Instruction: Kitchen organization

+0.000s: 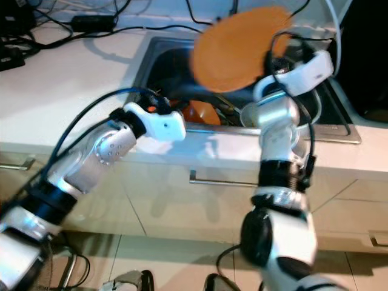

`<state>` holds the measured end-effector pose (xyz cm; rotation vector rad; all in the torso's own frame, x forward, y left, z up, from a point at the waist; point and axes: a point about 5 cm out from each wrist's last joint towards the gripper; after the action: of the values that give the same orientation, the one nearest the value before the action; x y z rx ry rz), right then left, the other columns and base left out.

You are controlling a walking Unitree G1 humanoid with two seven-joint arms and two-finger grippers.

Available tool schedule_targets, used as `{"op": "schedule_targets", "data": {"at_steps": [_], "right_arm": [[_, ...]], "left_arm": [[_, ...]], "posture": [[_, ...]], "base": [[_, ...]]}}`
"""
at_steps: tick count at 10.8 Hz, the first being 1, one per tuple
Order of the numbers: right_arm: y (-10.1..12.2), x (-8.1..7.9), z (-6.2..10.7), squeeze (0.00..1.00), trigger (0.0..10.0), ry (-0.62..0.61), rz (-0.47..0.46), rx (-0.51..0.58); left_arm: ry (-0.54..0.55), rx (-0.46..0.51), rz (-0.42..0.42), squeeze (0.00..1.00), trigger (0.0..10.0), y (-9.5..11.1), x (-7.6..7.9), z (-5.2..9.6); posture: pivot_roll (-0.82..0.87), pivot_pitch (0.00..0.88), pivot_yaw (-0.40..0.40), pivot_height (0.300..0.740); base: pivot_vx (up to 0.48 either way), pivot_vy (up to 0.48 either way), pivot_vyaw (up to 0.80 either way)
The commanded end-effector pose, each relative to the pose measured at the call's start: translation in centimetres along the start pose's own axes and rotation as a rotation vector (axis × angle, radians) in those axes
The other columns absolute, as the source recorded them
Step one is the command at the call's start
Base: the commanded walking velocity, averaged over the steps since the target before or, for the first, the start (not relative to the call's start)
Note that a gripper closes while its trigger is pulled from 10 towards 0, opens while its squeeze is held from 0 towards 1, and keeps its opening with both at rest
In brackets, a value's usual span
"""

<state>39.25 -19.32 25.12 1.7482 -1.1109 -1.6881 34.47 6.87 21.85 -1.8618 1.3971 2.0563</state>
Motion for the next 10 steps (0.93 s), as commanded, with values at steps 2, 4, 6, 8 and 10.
{"op": "schedule_targets", "data": {"at_steps": [2,4,6,8,10], "right_arm": [[0.7,-0.8,-1.1,0.00,10.0,0.033,0.165,0.055],[-0.6,-1.1,-1.4,0.00,10.0,0.071,0.304,0.026],[-2.8,-1.1,-1.5,0.00,10.0,0.101,0.454,-0.049],[-3.8,-1.3,-1.6,0.00,10.0,0.128,0.520,-0.079],[-4.5,-1.1,-1.6,0.00,10.0,0.138,0.588,-0.121]], "left_arm": [[0.072,-0.100,0.314,0.00,10.0,-1.2,-0.6,0.3],[0.125,-0.137,0.597,0.00,10.0,-1.6,-0.5,0.5],[0.082,-0.152,0.839,0.00,10.0,-1.0,-0.5,0.4],[0.065,-0.194,0.984,0.00,10.0,-0.7,0.4,0.7],[0.024,-0.262,1.042,0.00,10.0,-0.8,1.2,1.0]], "posture": [[0.11,0.078,0.004,0.740],[0.11,0.075,0.003,0.740],[0.12,0.075,0.000,0.740],[0.12,0.075,0.002,0.740],[0.13,0.073,-0.001,0.740]], "base": [[0.000,0.000,0.00],[0.000,0.000,0.00],[0.000,0.000,0.00],[0.000,0.000,0.00],[0.000,0.000,0.00]]}}
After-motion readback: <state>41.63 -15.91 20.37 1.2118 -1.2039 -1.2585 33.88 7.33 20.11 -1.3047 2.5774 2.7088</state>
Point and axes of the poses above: a point about 5 cm out from each wrist's last joint towards the gripper, its own z axis pointing back from the gripper into the wrist, its own y axis along the axis of the wrist's last joint, x = y × z, and after that the axes turned 12 degrees about z, right-handed
